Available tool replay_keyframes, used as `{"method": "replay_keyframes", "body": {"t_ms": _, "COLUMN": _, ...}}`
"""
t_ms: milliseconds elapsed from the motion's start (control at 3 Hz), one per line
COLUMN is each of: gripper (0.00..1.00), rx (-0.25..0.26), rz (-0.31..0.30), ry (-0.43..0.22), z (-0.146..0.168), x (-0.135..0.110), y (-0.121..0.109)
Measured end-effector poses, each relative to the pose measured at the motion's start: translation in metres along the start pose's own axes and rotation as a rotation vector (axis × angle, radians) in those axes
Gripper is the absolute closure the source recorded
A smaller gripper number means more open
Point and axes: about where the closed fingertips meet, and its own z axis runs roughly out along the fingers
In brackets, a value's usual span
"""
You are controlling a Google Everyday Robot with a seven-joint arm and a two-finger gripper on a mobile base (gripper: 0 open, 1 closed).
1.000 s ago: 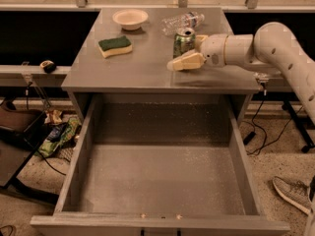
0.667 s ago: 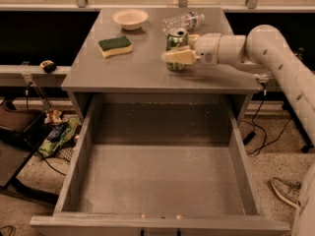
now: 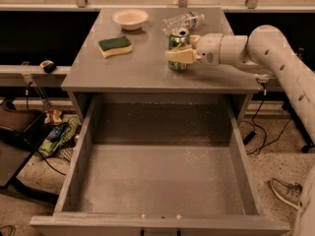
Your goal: Place green can into top drawer
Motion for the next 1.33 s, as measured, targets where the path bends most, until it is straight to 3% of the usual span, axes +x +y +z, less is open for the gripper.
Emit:
{"method": "replay_keyframes", "body": {"t_ms": 333, "gripper": 1.00, "rx": -0.027, "rz": -0.049, "ry": 0.018, "z": -0.001, "x": -0.026, "y": 0.024}}
{"method": "replay_keyframes", "body": {"t_ms": 667, "gripper": 1.00, "rx": -0.018, "rz": -0.105, "ry": 0.007, "z": -0.027, "x": -0.079, "y": 0.073}}
{"method": "replay_keyframes", "body": {"t_ms": 1000, "gripper": 1.00, "rx": -0.031, "rz": -0.098, "ry": 0.059, "z": -0.083, "x": -0.090, "y": 0.163}}
{"method": "replay_keyframes", "body": {"t_ms": 1333, "gripper": 1.00, "rx": -0.086, "rz": -0.017, "ry": 0.059, "z": -0.107, "x": -0.053, "y": 0.228}}
